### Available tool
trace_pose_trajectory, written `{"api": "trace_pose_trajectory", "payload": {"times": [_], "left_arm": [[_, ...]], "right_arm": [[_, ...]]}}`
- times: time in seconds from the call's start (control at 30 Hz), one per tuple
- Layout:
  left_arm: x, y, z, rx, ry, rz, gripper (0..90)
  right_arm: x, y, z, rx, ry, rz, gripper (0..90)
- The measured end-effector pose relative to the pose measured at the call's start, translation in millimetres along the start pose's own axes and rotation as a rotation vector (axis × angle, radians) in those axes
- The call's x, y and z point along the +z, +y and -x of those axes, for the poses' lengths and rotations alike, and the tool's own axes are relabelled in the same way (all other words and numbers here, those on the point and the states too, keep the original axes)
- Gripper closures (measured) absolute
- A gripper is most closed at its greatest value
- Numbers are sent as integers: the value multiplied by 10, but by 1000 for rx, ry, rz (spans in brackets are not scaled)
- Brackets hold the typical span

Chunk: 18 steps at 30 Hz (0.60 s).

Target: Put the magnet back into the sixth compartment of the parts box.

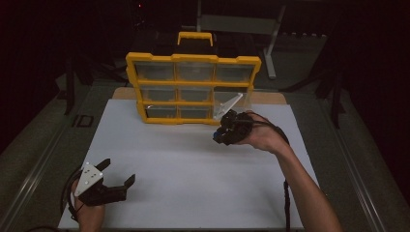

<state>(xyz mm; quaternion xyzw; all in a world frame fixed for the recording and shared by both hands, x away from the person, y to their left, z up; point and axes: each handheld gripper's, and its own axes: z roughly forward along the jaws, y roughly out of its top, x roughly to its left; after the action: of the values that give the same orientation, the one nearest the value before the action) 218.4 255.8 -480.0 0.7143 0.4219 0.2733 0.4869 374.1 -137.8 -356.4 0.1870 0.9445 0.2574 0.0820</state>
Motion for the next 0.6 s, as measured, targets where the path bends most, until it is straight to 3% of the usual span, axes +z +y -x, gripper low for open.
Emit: {"api": "trace_pose_trajectory", "payload": {"times": [0.6], "left_arm": [[0, 1, 2, 1, 3, 1, 0]], "right_arm": [[-101, 61, 87, 8, -16, 12, 633]]}}
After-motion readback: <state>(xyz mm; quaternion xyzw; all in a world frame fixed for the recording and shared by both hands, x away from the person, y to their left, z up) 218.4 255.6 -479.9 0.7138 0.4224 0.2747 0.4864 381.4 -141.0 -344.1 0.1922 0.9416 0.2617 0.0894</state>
